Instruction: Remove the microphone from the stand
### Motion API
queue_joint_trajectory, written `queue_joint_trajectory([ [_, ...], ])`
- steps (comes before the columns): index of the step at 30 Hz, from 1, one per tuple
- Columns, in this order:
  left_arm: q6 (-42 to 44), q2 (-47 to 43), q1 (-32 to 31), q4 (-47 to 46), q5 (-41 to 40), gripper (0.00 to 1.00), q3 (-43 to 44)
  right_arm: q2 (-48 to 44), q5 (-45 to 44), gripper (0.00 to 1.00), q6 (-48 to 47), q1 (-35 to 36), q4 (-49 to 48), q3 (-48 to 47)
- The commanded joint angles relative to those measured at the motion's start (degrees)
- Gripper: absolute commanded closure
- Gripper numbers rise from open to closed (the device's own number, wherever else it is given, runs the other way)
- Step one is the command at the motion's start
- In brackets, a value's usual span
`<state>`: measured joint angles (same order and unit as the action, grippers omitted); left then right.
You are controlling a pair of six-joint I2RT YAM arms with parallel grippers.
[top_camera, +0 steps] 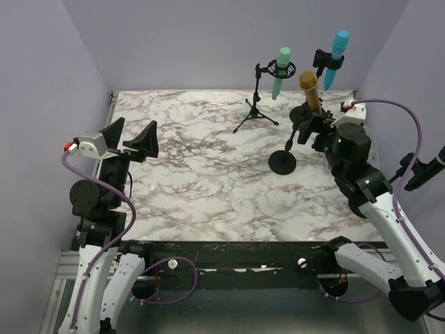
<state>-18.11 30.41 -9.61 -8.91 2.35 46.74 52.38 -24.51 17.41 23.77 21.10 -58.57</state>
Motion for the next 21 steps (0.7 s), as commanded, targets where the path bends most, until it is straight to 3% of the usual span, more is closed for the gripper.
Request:
queue_joint_trajectory([
  [1,-1.0,-0.8,-0.5,-1.2,1.2,0.01,-0.1,2.9,-2.2,0.0,-7.6,-0.4,-9.1,-5.4],
  [9,-0.3,-1.5,-0.8,-1.2,-0.3,0.02,-0.6,4.8,3.0,0.0,-20.4,-0.3,-31.8,-0.6],
  [13,0.2,-1.8,-1.2,-1.2,-0.9,0.01,-0.8,7.0,-1.8,0.0,-23.8,-0.3,-37.5,0.3],
  [18,0.3,-2.0,-1.6,-1.2,-1.3,0.01,-0.8,9.5,1.5,0.0,-27.8,-0.3,-40.2,1.0],
  [21,0.3,-2.0,-1.9,-0.9,-1.9,0.02,-0.7,11.1,-1.3,0.0,-29.2,-0.3,-43.5,1.8],
])
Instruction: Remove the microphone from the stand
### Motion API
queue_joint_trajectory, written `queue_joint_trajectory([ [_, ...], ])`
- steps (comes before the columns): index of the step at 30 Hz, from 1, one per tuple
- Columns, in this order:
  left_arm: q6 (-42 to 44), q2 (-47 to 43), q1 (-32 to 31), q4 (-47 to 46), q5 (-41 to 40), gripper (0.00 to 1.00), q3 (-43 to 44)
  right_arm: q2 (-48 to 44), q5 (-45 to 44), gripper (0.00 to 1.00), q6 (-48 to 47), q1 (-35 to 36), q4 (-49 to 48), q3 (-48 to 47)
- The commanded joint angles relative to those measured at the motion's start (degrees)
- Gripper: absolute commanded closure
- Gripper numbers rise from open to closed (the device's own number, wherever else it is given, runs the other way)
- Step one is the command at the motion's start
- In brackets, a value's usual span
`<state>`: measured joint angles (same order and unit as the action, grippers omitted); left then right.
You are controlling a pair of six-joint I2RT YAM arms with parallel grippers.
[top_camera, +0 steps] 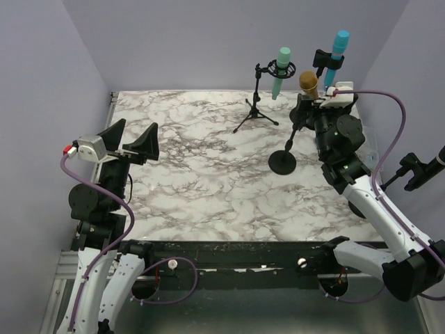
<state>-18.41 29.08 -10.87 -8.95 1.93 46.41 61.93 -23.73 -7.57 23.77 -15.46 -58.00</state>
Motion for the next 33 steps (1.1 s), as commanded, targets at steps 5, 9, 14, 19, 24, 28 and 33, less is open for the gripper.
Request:
queue_joint_trajectory([
  [5,0.7,-0.7,-0.9,-0.5,-3.3,0.01,-0.4,3.7,-5.2,0.0,-5.9,-0.4,-10.8,1.7],
  [9,0.8,-0.6,-1.0,-0.6,-3.8,0.01,-0.5,6.2,-4.5,0.04,-9.2,-0.3,-11.6,1.2],
  [14,0.8,-0.3,-1.0,-0.6,-4.2,0.01,-0.7,8.3,-4.3,0.09,-12.3,-0.4,-13.4,1.3],
  [19,0.7,0.1,-1.0,-0.6,-4.1,0.02,-0.7,9.4,-2.8,0.2,-14.2,-0.3,-14.5,2.3],
  [24,0.6,0.7,-1.0,-0.7,-4.1,0.01,-0.8,9.6,-2.0,0.26,-14.8,-0.3,-15.2,2.6],
  [28,0.4,1.1,-1.0,-0.8,-4.1,0.02,-0.9,9.3,-0.9,0.34,-15.8,-0.3,-15.3,2.0],
  [33,0.2,1.4,-1.0,-0.9,-4.0,0.02,-1.0,8.8,0.1,0.39,-17.2,-0.3,-15.4,1.3],
])
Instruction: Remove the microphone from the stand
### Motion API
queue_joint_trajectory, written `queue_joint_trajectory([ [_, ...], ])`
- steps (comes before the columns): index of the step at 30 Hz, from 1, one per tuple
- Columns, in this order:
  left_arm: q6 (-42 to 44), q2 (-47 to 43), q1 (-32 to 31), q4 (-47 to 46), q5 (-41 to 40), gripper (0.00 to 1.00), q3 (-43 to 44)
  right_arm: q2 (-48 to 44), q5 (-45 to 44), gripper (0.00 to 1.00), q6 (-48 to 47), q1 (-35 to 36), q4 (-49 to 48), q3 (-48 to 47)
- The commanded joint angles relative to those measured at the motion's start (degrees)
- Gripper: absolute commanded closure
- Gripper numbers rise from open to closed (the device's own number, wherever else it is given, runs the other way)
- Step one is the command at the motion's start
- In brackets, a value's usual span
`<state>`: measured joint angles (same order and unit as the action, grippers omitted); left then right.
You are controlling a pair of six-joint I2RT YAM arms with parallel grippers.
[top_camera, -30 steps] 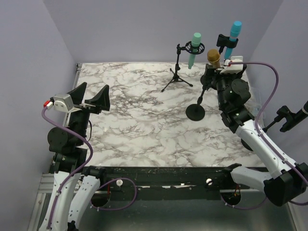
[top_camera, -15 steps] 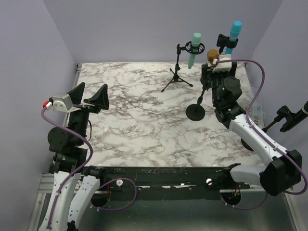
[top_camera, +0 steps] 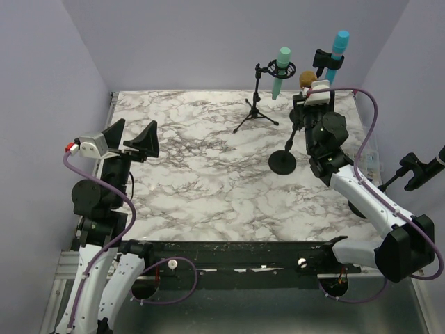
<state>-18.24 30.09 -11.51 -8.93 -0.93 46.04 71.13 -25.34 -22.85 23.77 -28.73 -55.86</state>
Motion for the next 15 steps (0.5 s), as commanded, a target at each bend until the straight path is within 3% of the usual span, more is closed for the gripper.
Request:
queue_joint_trajectory([
  [1,0.0,0.4,-0.4,-0.9,-1.2,0.01,-0.7,-0.4,1.8,0.4,-2.1,-0.3,-2.0,-1.2],
  [11,-0.1,0.9,-0.4,-1.0,-1.2,0.02,-0.8,-2.5,4.4,0.59,-3.2,-0.3,-2.1,-2.7],
  [15,-0.2,0.9,-0.4,-1.0,-1.2,0.02,-0.8,-3.4,5.8,0.62,-3.2,-0.4,-1.9,-3.9],
])
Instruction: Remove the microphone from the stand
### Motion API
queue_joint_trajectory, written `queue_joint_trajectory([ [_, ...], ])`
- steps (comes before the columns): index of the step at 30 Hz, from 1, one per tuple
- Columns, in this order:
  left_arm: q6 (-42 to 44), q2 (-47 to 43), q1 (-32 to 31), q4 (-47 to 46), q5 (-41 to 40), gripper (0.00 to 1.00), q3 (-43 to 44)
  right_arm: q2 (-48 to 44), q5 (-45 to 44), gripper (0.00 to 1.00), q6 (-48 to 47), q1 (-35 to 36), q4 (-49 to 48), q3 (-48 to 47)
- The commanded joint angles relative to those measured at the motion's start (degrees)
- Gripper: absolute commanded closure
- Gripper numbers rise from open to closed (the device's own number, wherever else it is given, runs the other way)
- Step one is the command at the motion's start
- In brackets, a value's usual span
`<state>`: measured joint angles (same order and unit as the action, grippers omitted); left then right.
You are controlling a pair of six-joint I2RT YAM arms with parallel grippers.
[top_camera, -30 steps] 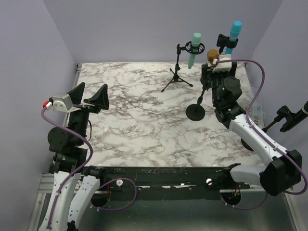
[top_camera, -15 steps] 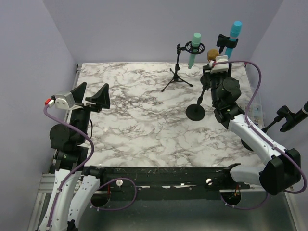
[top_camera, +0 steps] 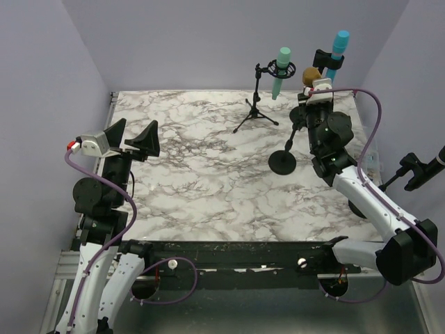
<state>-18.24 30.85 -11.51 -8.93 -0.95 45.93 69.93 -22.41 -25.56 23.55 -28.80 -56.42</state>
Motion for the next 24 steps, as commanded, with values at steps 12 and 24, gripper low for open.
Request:
queue_joint_trajectory([
  [12,-0.7,1.1,-0.4,-1.1,-0.9,0.01,-0.8,-5.8,12.9,0.77,10.4,-0.1,2.9,-13.6],
  [24,-0.2,7.9,-0.4,2.3,2.1,0.02,1.8,1.8,47.2,0.99,58.3,-0.1,10.1,-17.7],
])
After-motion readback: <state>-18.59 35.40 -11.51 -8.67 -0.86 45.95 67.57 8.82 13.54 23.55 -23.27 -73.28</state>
